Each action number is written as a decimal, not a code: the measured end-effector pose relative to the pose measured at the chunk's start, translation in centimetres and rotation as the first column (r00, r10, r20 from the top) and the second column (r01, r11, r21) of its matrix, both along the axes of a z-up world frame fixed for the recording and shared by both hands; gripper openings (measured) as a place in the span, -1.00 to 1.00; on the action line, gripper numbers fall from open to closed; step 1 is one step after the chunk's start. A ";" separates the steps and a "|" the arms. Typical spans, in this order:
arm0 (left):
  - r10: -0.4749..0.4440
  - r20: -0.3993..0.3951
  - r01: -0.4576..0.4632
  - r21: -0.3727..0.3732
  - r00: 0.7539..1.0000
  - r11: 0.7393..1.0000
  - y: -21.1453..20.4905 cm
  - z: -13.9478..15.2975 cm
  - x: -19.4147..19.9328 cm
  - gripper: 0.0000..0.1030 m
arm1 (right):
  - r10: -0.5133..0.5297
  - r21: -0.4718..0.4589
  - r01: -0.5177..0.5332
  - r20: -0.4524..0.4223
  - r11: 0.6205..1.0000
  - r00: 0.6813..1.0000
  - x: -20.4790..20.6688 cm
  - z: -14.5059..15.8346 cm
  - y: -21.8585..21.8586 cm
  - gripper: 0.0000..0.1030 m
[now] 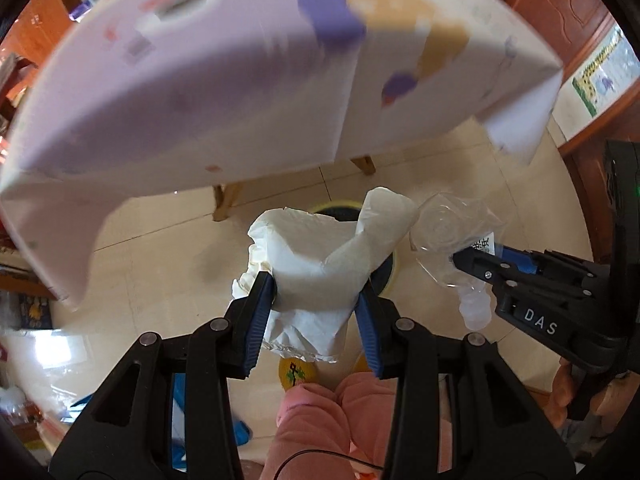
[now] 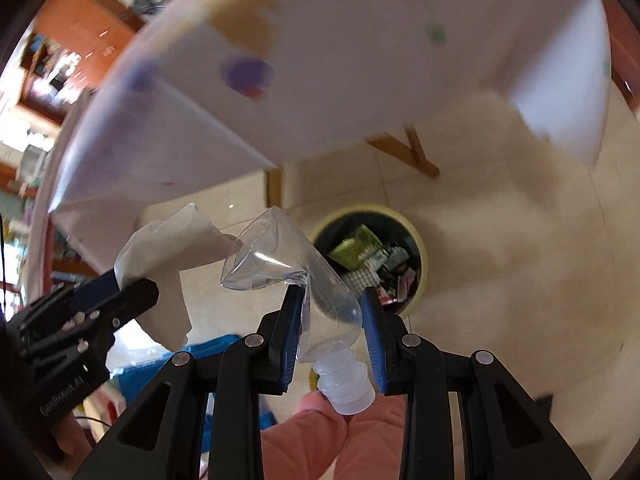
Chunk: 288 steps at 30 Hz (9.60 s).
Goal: Collect trash
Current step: 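Carry the cloth bag and bottle down over the floor bin, then open both tools to drop the bag and bottle into the bin, then raise both open tools back up toward the table, then grasp the blue face mask with the left tool while the right tool grasps the silver EARPLUGS box, then carry the mask and EARPLUGS box down over the floor bin, then open both tools to drop the mask and box into the bin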
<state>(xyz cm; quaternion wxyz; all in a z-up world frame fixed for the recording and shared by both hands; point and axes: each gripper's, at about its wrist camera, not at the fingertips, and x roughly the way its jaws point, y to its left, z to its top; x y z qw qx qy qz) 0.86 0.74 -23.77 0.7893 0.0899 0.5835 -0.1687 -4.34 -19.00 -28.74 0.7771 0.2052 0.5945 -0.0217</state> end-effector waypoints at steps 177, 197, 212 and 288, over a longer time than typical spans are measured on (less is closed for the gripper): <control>-0.173 0.321 0.170 0.036 0.931 0.985 -8.3 21.3 54.0 -0.79 | -0.309 -0.177 0.360 0.261 0.916 0.914 53.1 22.1 -5.9 0.34; -0.182 0.423 0.176 0.052 0.888 0.983 -6.8 29.2 36.6 -0.79 | -0.190 -0.160 0.275 0.409 0.948 0.893 36.8 30.7 -1.8 0.34; 0.047 0.397 -0.050 -0.004 0.916 0.999 -6.4 27.6 11.6 -0.79 | 0.071 -0.148 -0.002 0.469 0.989 0.880 13.6 30.4 -0.7 0.34; 0.131 -0.017 -0.132 -0.093 0.991 0.987 -1.2 -13.9 2.3 0.72 | 0.037 -0.104 -0.035 0.017 0.994 0.999 2.9 -14.4 -0.4 0.63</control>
